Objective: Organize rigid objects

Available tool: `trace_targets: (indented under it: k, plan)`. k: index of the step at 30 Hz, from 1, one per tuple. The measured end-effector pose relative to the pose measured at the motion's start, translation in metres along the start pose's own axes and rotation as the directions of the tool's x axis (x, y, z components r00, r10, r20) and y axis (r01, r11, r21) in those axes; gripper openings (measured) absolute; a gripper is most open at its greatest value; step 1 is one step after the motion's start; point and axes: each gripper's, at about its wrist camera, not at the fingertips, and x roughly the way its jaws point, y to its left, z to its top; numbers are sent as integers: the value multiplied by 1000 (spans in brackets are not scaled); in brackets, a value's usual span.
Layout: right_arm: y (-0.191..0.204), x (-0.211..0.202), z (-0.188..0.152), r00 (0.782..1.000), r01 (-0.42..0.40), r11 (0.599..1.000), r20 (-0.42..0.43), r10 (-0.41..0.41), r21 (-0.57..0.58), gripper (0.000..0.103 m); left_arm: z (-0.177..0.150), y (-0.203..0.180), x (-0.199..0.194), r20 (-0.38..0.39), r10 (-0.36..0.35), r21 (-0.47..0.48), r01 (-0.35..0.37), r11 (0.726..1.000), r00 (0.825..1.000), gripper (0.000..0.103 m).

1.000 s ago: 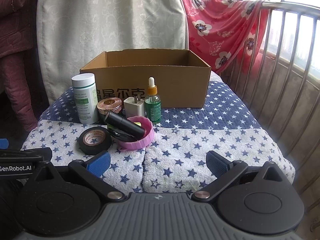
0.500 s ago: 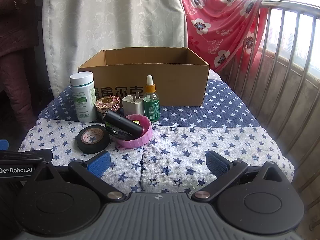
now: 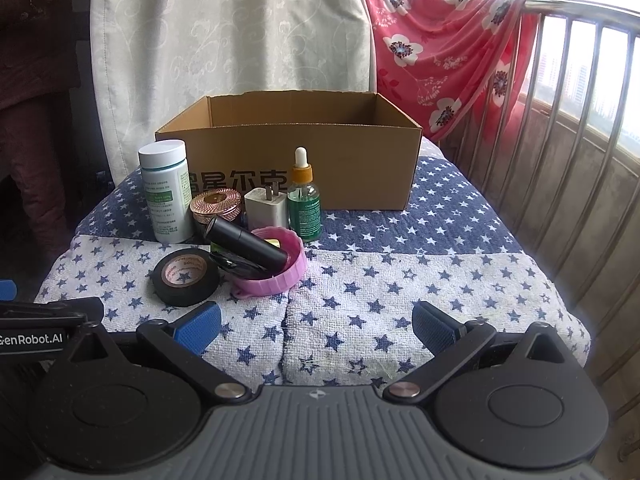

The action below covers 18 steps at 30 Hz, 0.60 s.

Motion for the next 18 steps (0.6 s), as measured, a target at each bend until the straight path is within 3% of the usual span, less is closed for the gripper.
trace_targets:
  k: [10, 18]
  plan:
    - [-1, 1, 3, 1000, -5, 1000, 10, 5, -2, 103, 2, 0, 1, 3, -7, 5, 7, 1000, 1000, 103]
    - [-15, -2, 23, 987, -122, 992, 107, 120, 10, 103, 20, -6, -2, 105, -108, 89, 99, 991, 989, 103]
